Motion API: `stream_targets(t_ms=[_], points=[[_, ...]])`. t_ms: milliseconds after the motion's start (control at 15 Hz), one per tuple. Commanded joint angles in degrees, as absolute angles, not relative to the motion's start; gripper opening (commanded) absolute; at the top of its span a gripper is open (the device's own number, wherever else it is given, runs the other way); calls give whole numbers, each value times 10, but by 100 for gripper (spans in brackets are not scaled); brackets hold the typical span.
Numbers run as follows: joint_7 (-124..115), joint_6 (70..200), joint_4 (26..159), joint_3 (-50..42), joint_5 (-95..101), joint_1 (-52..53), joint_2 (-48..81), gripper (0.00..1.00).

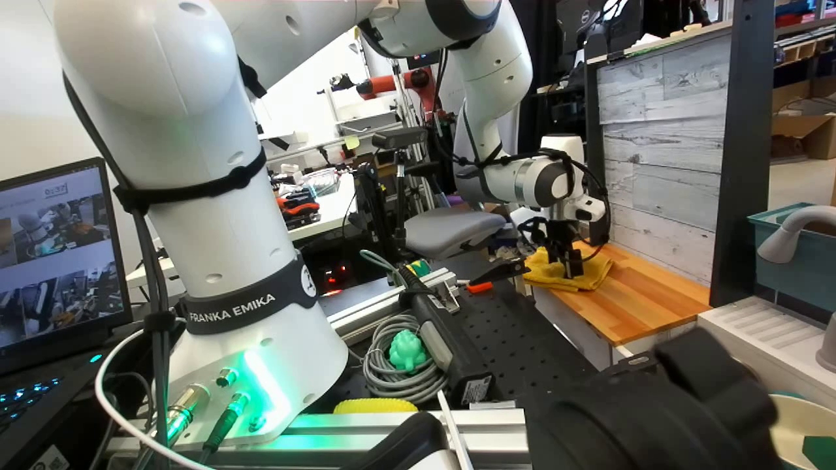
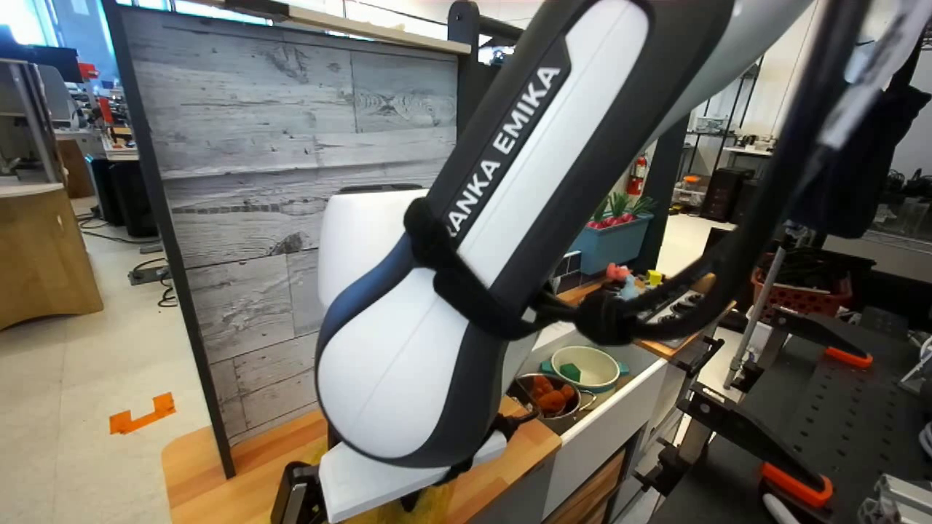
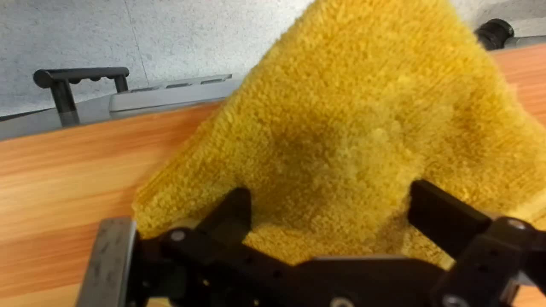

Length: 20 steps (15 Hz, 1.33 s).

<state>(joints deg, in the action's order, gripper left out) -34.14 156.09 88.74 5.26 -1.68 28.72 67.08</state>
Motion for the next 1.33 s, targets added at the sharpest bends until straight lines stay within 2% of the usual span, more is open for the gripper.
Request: stream_targets(t_ms=[0, 333, 600, 867, 1133, 1267], points=[[-328, 1561, 890, 45, -34, 292, 667, 100], [-382, 1560, 876, -40, -16, 336, 686, 100], [-418, 1560, 882, -82, -18, 333, 688, 100], [-384, 1589, 861, -26, -24, 312, 704, 100], [-376, 1598, 823, 27, -32, 333, 722, 100], [-420, 1558, 800, 0, -35, 369, 725, 100]])
